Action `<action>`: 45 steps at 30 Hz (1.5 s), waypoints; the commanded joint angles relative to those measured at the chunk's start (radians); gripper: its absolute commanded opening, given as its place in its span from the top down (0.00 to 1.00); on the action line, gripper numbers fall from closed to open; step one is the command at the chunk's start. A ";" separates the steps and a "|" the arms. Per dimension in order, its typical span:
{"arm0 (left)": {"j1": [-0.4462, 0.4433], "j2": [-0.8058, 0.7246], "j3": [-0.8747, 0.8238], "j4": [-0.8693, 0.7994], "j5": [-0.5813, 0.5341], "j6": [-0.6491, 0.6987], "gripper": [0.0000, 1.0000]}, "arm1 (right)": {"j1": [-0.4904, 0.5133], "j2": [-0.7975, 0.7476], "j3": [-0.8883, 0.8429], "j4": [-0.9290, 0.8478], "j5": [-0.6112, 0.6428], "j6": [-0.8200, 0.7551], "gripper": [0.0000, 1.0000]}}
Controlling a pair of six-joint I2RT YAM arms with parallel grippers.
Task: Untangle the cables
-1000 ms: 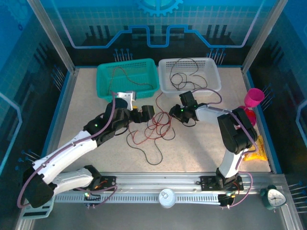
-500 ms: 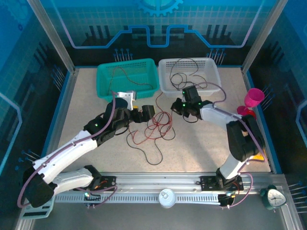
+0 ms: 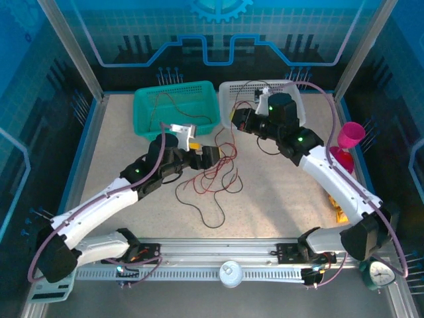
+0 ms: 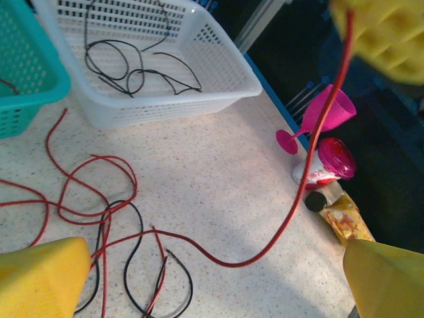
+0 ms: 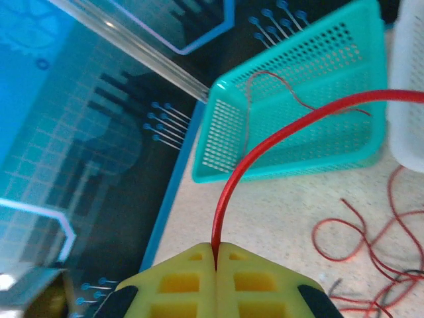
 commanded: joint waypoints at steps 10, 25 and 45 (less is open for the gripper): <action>-0.033 0.082 0.059 0.179 0.129 0.100 0.11 | 0.075 0.016 0.244 -0.055 -0.037 -0.022 1.00; -0.049 0.177 0.064 0.301 0.096 0.088 0.29 | 0.104 0.013 0.408 -0.049 -0.090 0.012 1.00; -0.051 0.127 0.084 0.304 0.086 0.087 1.00 | -0.102 -0.120 0.201 0.081 -0.195 0.151 1.00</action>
